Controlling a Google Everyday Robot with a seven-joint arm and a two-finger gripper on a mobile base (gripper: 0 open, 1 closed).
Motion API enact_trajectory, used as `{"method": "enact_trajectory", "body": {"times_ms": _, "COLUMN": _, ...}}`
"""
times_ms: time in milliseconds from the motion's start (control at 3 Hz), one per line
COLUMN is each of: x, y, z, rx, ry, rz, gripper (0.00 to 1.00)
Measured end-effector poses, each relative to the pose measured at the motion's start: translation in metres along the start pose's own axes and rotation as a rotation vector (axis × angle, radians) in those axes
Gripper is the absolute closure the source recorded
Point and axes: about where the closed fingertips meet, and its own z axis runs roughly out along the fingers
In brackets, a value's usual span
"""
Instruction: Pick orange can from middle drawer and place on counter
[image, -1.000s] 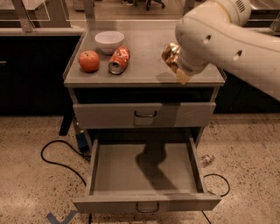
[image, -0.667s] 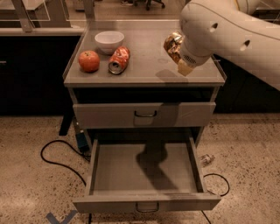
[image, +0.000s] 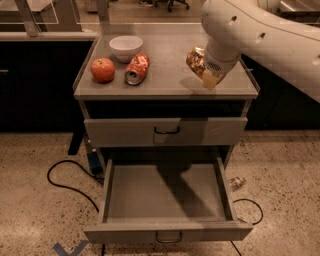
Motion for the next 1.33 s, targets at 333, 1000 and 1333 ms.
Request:
{"method": "enact_trajectory", "body": {"times_ms": 333, "x": 0.013, "y": -0.012, "z": 0.062, "rx": -0.108, "ry": 0.155, "rz": -0.105, "gripper": 1.00}}
{"method": "enact_trajectory", "body": {"times_ms": 1000, "x": 0.015, "y": -0.023, "z": 0.087, "rx": -0.138, "ry": 0.215, "rz": -0.168, "gripper": 0.85}}
{"method": "enact_trajectory", "body": {"times_ms": 1333, "x": 0.015, "y": -0.023, "z": 0.087, "rx": -0.138, "ry": 0.215, "rz": -0.168, "gripper": 0.65}}
